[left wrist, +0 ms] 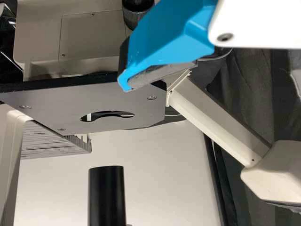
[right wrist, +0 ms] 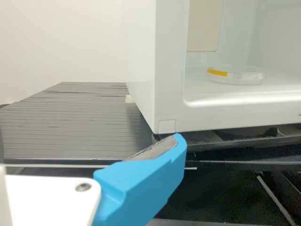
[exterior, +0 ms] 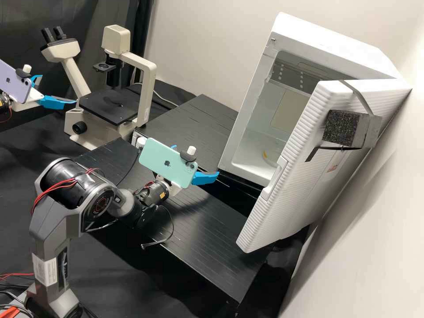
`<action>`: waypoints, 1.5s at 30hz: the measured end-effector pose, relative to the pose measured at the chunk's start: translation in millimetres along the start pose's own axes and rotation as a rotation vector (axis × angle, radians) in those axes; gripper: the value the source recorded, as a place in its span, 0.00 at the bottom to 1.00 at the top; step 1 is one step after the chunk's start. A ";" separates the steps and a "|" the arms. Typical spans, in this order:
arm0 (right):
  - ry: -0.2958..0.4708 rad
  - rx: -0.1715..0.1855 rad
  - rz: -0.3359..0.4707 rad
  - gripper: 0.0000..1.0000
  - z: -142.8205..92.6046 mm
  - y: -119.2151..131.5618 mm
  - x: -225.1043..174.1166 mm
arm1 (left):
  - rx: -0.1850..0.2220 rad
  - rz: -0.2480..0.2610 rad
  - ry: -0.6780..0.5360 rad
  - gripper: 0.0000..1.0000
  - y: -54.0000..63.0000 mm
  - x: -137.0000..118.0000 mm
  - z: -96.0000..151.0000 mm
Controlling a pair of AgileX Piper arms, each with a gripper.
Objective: Close the incubator door.
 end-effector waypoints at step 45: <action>0.079 0.047 0.665 1.00 22.0 130.5 -159.8 | 0.000 0.000 0.000 1.00 0.0 0.0 0.0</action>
